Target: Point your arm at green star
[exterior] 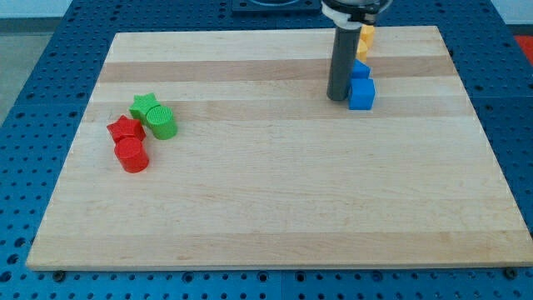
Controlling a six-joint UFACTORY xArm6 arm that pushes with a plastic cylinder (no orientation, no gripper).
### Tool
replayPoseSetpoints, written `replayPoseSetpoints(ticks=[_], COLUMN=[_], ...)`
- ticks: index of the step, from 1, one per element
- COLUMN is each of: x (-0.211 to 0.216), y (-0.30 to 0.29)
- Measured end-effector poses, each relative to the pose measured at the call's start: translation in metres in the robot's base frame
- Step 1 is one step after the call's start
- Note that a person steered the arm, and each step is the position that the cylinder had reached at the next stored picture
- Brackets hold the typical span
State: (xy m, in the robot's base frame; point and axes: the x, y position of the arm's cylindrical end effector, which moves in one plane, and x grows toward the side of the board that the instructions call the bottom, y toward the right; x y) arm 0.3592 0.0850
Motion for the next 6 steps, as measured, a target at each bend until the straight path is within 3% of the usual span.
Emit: replayPoseSetpoints(ticks=[1,2,3,4,5,6], x=[-0.009,-0.054,-0.057,-0.041,0.016,0.03], y=[-0.05,-0.136,-0.236,-0.288,-0.283,-0.292])
